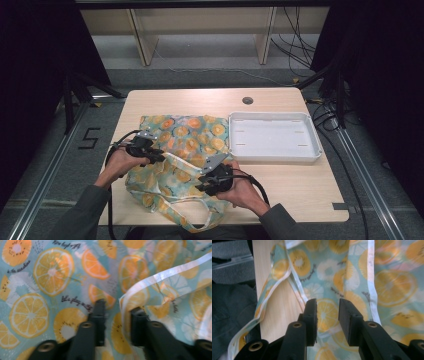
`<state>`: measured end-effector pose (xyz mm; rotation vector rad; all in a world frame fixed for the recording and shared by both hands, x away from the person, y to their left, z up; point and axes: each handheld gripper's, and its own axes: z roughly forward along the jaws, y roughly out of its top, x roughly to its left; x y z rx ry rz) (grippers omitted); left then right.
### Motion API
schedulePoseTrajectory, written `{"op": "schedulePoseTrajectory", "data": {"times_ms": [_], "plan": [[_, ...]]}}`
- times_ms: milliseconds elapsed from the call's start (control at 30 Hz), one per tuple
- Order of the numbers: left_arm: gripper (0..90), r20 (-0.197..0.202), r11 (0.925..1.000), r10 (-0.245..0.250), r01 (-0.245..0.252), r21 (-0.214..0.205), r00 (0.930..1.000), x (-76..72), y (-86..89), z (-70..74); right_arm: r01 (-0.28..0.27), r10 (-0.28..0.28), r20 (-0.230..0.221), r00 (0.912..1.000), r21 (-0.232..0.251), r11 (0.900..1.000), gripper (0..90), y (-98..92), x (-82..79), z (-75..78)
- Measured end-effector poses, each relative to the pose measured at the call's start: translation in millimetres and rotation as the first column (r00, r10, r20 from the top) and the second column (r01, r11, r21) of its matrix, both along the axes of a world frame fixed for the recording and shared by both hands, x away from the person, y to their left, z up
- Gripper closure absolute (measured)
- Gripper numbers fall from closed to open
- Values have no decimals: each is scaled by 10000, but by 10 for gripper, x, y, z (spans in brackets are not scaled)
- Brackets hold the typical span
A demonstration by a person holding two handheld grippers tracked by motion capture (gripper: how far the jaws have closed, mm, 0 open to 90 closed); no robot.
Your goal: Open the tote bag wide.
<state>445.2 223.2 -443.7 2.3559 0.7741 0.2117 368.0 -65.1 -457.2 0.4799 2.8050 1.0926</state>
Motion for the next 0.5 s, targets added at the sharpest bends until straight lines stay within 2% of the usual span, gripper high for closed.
{"op": "schedulePoseTrajectory", "data": {"times_ms": [33, 67, 100, 133, 200, 233, 267, 300, 333, 367, 467, 500], "plan": [[557, 64, 10000, -32, 32, -26, 10000, -39, 11, 59, -9, 8, -138, 9999, -39, 10000, 680, 12, 3, -25], [503, 109, 9996, 158, -155, -248, 9998, -91, 15, 112, 133, -137, -268, 9995, -149, 9998, 678, 9, -3, -29], [459, 155, 9994, 186, -181, -296, 9997, -146, 25, 174, 218, -222, -327, 9992, -137, 9997, 678, 7, -2, -34], [429, 399, 9994, 158, -145, -311, 9991, -228, 40, 255, 53, -53, -29, 10000, -114, 9999, 678, 1, 20, -35], [410, 596, 9991, 40, -15, -422, 9982, -374, 54, 369, 136, -135, -213, 9997, 17, 9999, 678, -17, 27, -17], [404, 678, 9990, 4, 26, -451, 9977, -430, 57, 401, 381, -378, -313, 9988, 71, 9992, 678, -29, 15, -1], [401, 811, 9994, -76, 105, -343, 9967, -520, 63, 440, 299, -295, -251, 9992, 127, 9995, 678, -39, 29, 3], [389, 773, 9993, -124, 150, -335, 9969, -572, 60, 453, 264, -263, -82, 9996, 112, 9996, 678, -56, 43, 13], [377, 902, 9997, -217, 227, -93, 9957, -643, 67, 479, 329, -330, 97, 9994, 100, 9994, 677, -66, 53, 14], [366, 875, 9999, -93, 105, -126, 9961, -695, 63, 482, 502, -500, -92, 9987, 174, 9986, 678, -73, 59, 8], [349, 690, 9993, -340, 349, -111, 9970, -767, 60, 477, 1014, -1013, -97, 9948, 73, 9948, 678, -86, 122, -1], [348, 748, 9993, -381, 384, -23, 9965, -765, 57, 474, 1153, -1152, -78, 9933, 120, 9933, 678, -87, 152, -15]]}}
